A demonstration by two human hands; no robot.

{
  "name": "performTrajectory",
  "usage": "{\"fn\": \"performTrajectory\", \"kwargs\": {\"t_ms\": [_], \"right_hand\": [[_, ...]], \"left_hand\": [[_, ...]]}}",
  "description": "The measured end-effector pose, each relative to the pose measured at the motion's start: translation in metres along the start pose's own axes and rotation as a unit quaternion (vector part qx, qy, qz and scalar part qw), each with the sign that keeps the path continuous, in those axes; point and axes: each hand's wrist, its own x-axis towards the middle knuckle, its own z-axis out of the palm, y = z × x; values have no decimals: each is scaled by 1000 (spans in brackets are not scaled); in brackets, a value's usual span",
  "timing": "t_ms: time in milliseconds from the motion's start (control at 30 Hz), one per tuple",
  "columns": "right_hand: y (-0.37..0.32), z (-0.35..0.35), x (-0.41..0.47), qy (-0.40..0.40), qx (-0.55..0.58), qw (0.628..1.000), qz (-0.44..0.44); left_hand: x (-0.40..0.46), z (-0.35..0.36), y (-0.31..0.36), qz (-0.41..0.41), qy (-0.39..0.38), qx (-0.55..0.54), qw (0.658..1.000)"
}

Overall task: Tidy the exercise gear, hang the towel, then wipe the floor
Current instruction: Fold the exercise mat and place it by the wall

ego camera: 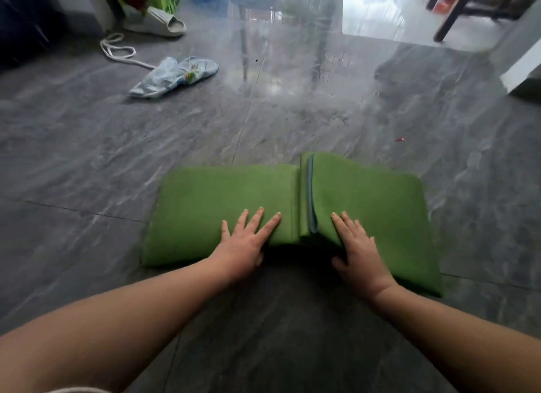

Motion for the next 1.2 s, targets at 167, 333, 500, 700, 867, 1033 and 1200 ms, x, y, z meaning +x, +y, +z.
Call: {"fn": "performTrajectory", "kwargs": {"t_ms": [167, 333, 500, 700, 867, 1033, 1200], "right_hand": [[-21, -45, 11, 182, 213, 957, -69], [-64, -97, 11, 274, 397, 871, -93], [-98, -121, -6, 231, 554, 789, -129], [-79, -98, -3, 92, 517, 850, -40], [-78, -114, -5, 53, 505, 858, -75], [-89, -110, -18, 141, 488, 861, -20], [-95, -115, -8, 228, 435, 871, 25]], "left_hand": [[14, -63, 21, 30, 167, -244, 955], [-1, -134, 86, 123, 334, -453, 818], [-19, -143, 129, 195, 310, -580, 727], [-16, -98, 111, 123, 381, -483, 779], [-14, -101, 86, 125, 414, -435, 790], [-10, -108, 81, 147, 372, -454, 796], [-7, -115, 74, 172, 302, -431, 833]]}}
